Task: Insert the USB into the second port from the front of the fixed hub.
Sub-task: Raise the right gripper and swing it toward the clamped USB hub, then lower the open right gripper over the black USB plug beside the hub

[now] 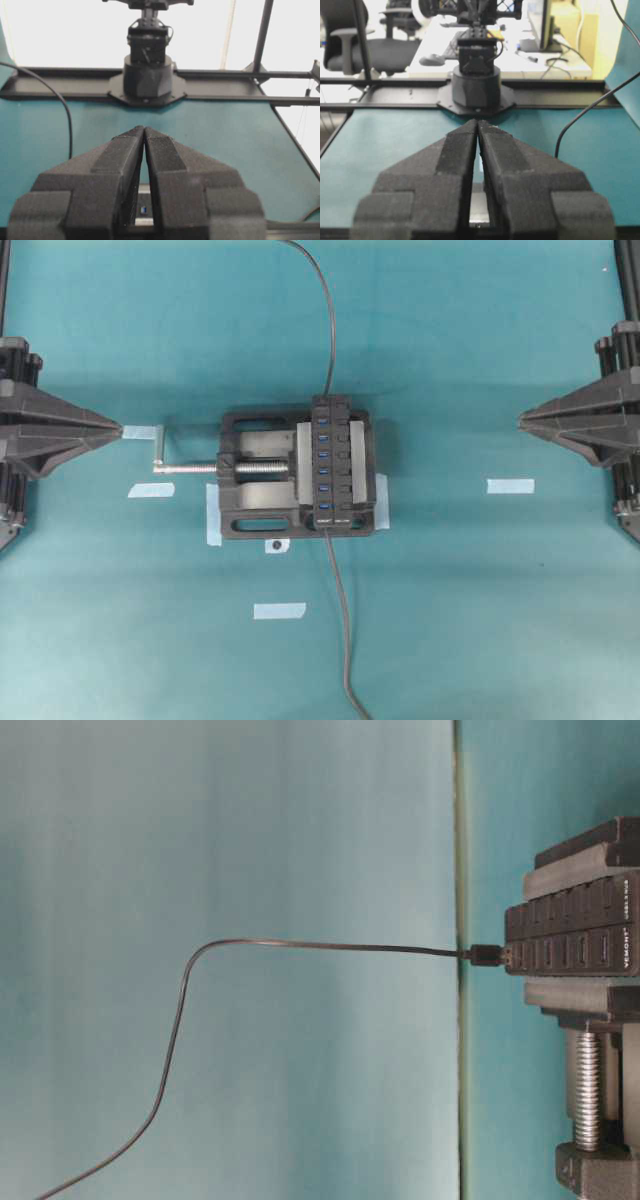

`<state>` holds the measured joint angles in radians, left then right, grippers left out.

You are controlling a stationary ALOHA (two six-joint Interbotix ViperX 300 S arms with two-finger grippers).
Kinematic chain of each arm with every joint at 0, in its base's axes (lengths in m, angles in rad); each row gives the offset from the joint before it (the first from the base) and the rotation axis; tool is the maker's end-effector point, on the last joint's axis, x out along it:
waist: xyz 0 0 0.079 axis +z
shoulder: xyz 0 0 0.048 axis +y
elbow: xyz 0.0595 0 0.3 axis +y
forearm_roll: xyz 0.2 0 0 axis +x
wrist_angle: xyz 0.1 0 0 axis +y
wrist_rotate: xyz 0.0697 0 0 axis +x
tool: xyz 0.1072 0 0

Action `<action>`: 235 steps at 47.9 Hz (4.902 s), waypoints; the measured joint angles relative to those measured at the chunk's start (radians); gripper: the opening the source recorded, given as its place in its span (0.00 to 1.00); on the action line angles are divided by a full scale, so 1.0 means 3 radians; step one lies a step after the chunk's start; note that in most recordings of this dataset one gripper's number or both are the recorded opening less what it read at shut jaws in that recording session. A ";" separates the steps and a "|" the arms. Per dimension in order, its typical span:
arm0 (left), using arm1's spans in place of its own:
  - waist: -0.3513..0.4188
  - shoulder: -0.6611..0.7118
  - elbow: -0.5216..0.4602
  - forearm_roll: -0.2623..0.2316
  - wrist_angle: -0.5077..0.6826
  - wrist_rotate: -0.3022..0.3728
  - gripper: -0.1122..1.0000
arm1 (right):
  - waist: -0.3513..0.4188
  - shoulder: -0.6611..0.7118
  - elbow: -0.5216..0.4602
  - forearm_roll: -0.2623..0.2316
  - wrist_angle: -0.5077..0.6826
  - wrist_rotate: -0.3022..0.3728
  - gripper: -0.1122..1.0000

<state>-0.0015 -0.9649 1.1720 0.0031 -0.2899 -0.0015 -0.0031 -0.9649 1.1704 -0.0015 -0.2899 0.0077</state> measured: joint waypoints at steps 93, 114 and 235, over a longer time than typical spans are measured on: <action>0.0051 0.0358 -0.0148 0.0020 0.1048 -0.0164 0.10 | -0.0706 0.1703 -0.1135 -0.0215 0.1989 0.0378 0.09; 0.0051 0.0363 -0.0148 0.0020 0.1166 -0.0164 0.10 | -0.0711 0.2332 -0.1483 -0.0445 0.2035 0.0343 0.09; 0.0046 0.0291 -0.0112 0.0026 0.1222 -0.0179 0.10 | -0.0716 0.3523 -0.2035 -0.0450 0.1442 0.0107 0.79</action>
<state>0.0123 -0.8774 1.1382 0.0107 0.0767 -0.0552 -0.2178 0.0920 0.5599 -0.1365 0.1427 0.0399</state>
